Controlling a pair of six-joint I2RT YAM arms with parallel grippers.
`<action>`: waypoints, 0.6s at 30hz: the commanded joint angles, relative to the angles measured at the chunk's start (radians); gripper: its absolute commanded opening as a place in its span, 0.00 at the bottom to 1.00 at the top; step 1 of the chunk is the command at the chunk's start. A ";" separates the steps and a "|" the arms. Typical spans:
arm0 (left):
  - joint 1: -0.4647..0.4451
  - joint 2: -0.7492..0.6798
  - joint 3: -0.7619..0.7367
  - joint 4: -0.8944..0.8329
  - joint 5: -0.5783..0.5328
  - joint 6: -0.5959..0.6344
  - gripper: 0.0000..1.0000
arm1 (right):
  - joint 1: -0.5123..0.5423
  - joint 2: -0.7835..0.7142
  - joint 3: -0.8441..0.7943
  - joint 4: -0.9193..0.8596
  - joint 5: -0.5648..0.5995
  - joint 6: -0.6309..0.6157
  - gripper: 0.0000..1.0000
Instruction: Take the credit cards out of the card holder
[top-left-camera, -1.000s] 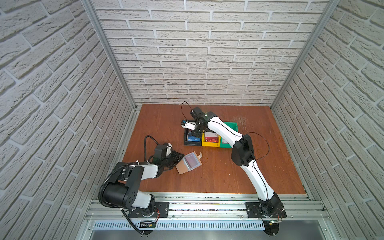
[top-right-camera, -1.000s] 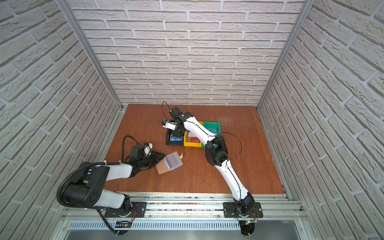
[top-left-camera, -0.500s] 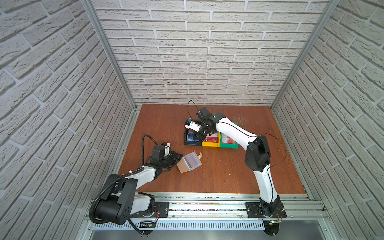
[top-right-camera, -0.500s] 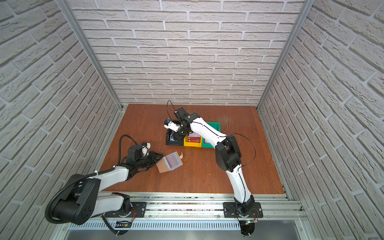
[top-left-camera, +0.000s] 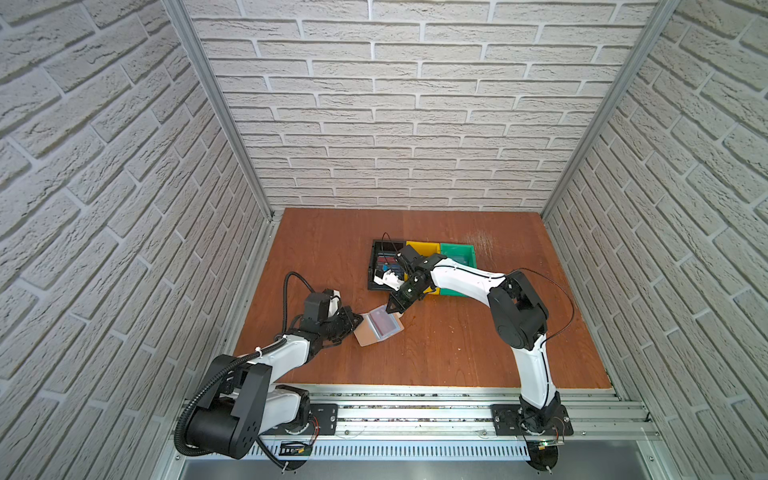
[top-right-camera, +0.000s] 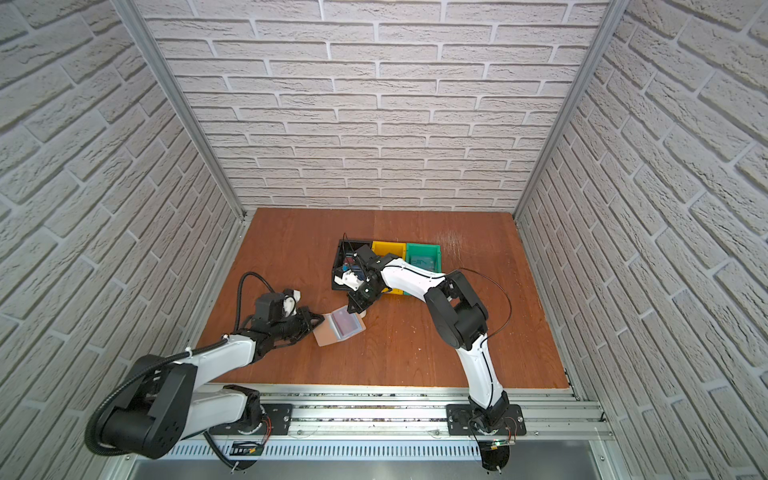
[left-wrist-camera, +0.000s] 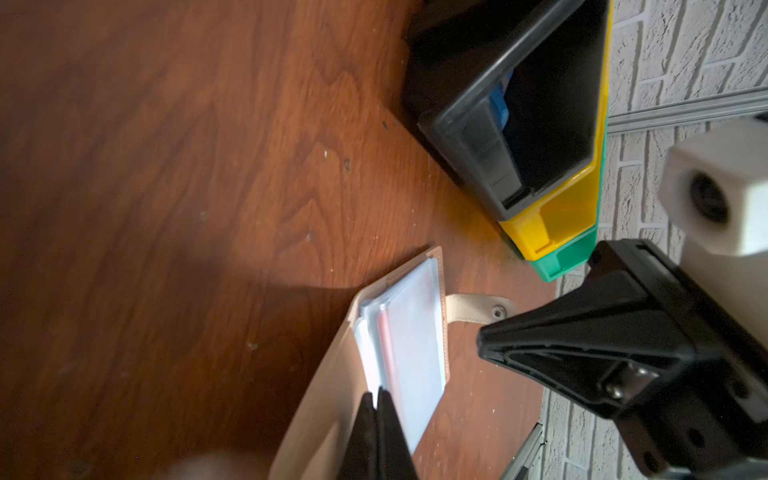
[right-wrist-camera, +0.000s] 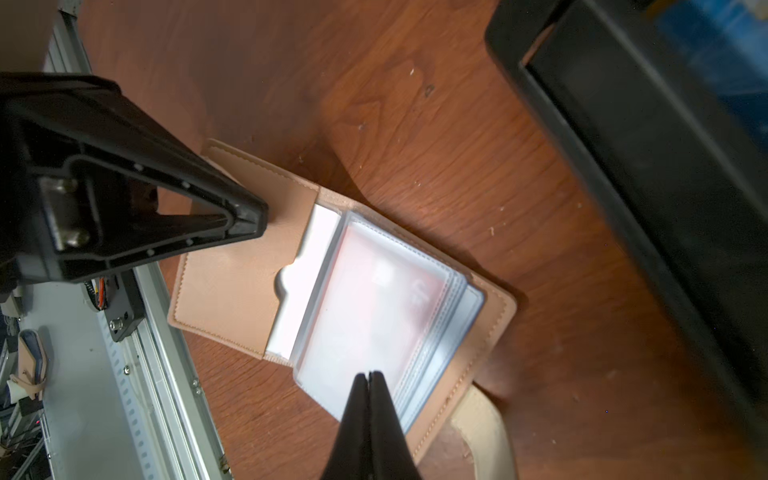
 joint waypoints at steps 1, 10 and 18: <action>-0.002 -0.017 -0.015 -0.013 -0.018 0.013 0.00 | 0.008 0.002 0.003 0.027 0.007 0.023 0.06; 0.000 0.001 -0.016 -0.035 -0.032 0.028 0.00 | 0.008 0.016 -0.012 0.009 0.084 0.018 0.06; 0.001 0.065 -0.024 -0.009 -0.035 0.041 0.00 | 0.019 0.040 -0.012 -0.014 0.134 0.010 0.05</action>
